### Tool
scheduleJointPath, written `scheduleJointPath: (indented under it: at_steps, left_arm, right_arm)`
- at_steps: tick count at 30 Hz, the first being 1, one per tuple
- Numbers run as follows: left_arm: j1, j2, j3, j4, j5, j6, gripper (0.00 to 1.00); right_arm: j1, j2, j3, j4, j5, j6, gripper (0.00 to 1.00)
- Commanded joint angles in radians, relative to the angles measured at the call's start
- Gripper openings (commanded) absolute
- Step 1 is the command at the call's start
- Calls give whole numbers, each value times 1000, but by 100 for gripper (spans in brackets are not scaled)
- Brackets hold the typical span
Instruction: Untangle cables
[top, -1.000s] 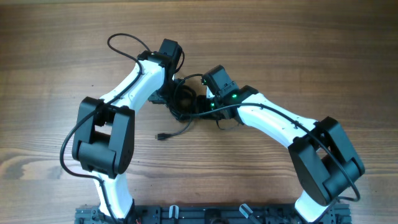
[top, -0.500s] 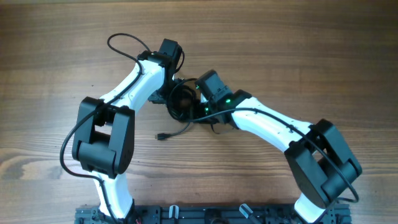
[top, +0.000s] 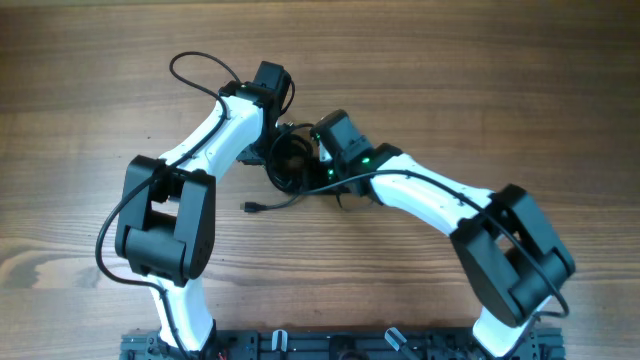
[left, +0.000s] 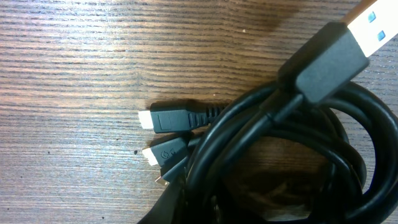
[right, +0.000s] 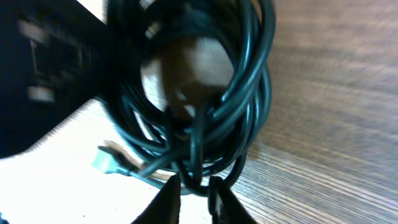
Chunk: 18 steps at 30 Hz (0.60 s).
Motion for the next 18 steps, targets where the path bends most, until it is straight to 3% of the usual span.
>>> scheduleJointPath:
  at_steps: [1,18]
  left_arm:
    - [8,20,3,-3,-35,20,11]
    - [8,20,3,-3,-28,20,16]
  right_arm:
    - [-38,-96,16,3,-14,-24,16]
    - [16,-3,-15,40,77,9,16]
